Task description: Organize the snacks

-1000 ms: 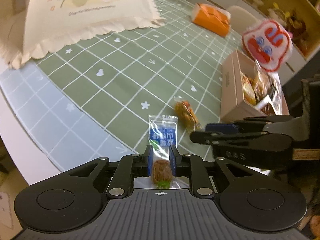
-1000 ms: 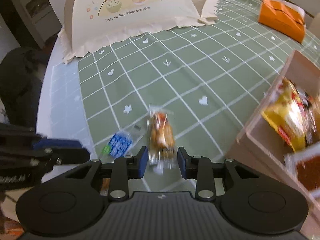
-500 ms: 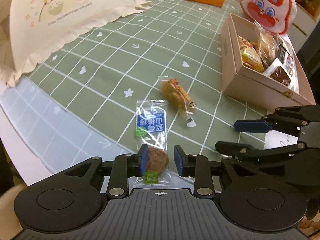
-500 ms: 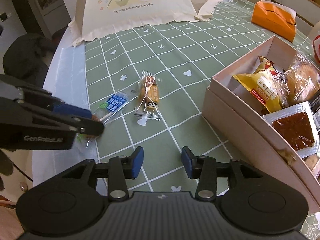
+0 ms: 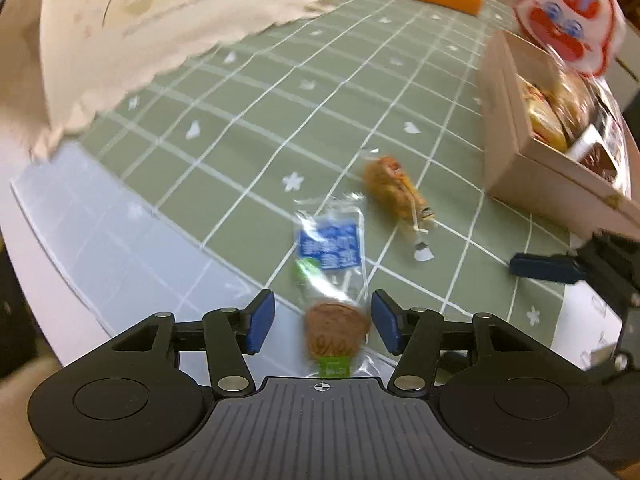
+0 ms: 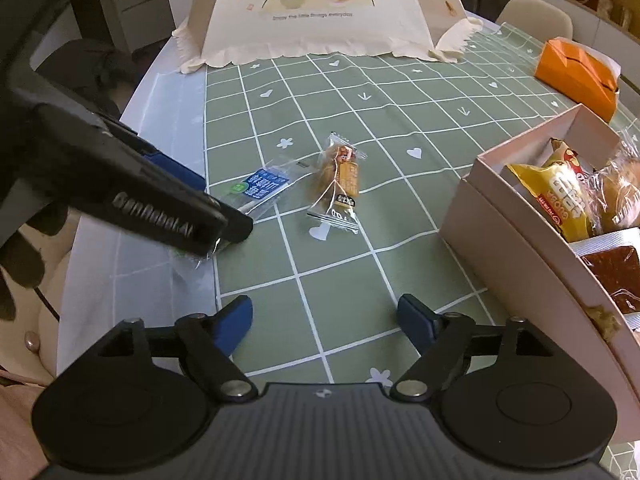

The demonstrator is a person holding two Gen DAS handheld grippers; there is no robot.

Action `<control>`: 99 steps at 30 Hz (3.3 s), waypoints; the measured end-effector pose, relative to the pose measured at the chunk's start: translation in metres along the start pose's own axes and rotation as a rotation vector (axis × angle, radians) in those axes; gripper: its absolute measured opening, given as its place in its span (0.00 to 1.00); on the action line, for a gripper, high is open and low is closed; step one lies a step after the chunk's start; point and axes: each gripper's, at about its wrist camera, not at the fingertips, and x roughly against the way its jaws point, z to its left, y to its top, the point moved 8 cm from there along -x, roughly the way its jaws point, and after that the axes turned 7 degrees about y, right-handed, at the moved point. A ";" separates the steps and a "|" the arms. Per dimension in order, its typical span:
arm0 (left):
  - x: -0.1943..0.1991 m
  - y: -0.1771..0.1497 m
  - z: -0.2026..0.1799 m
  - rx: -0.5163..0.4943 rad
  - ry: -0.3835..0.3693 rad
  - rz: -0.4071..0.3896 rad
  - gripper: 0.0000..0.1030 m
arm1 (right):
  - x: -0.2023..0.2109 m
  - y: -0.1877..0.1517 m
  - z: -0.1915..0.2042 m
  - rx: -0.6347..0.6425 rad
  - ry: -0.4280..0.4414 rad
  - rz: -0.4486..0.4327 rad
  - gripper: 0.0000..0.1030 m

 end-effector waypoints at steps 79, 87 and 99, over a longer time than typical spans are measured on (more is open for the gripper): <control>0.124 0.068 -0.073 -0.390 -0.569 -0.385 0.18 | 0.169 0.000 -0.031 -0.806 -0.553 -0.413 0.42; 0.168 0.024 -0.069 -0.506 -0.423 -0.571 0.16 | 0.176 -0.003 0.025 -0.834 -0.629 -0.441 0.50; 0.165 0.008 -0.062 -0.459 -0.472 -0.429 0.16 | 0.184 -0.007 0.040 -0.826 -0.658 -0.446 0.51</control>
